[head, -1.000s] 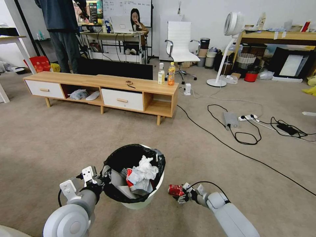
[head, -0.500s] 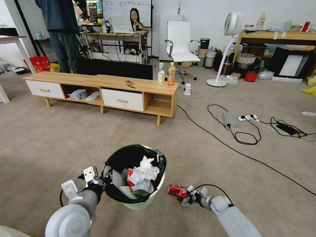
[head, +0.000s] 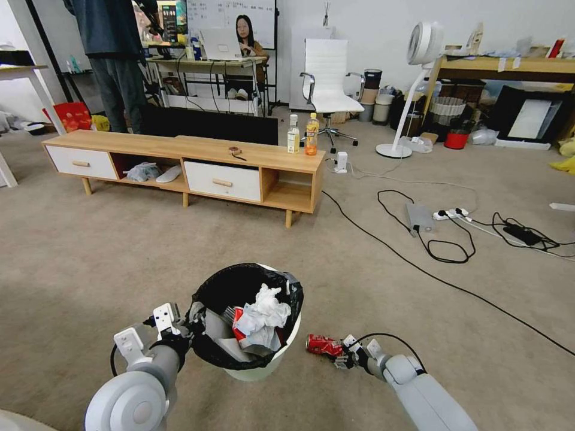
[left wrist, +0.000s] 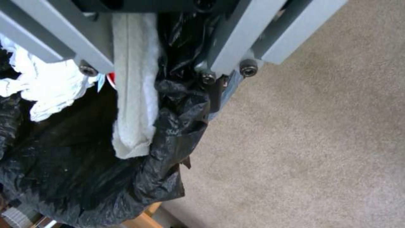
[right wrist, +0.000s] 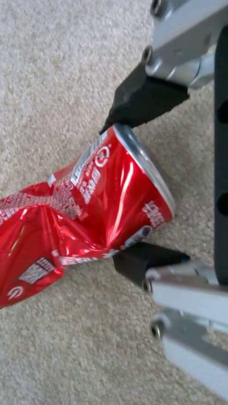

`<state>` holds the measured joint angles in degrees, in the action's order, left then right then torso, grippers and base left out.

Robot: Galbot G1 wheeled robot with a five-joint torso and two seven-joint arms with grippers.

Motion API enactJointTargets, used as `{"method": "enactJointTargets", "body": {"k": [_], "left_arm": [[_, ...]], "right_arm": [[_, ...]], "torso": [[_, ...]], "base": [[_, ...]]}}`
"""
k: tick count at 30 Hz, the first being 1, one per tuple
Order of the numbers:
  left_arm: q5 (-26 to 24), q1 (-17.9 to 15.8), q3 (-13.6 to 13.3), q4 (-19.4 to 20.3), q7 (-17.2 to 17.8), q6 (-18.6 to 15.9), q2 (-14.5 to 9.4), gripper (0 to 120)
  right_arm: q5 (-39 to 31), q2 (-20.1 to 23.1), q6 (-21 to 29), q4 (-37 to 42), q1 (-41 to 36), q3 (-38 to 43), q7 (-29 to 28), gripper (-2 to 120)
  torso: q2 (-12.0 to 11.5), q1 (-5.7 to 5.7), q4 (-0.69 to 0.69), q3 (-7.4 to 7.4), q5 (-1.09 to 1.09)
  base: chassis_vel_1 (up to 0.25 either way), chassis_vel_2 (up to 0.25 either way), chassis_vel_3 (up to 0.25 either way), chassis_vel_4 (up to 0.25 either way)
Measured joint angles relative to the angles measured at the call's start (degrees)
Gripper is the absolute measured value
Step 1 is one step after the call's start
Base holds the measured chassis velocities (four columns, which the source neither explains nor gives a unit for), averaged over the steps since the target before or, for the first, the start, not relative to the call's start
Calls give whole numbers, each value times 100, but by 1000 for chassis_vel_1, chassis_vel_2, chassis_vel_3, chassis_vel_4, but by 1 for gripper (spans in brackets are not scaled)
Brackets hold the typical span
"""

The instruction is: Pick up the trash bin and place the garbage on the floor into it.

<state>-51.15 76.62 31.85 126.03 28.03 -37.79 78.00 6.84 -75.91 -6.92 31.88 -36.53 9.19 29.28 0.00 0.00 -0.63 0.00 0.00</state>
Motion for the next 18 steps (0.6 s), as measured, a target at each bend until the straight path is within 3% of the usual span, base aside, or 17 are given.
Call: {"method": "enactJointTargets", "body": {"k": [4, 18], "left_arm": [[0, -6, -5, -16, -4, 1, -2, 7], [2, -15, 2, -55, -21, 8, -21, 7]], "right_arm": [[-2, 0, -19, -5, -5, 5, 34, 48], [-41, -32, -69, 55, -17, 34, 105, 48]], "torso": [[0, 0, 0, 0, 0], [0, 0, 0, 0, 0]], "base": [[0, 0, 0, 0], [0, 0, 0, 0]]}}
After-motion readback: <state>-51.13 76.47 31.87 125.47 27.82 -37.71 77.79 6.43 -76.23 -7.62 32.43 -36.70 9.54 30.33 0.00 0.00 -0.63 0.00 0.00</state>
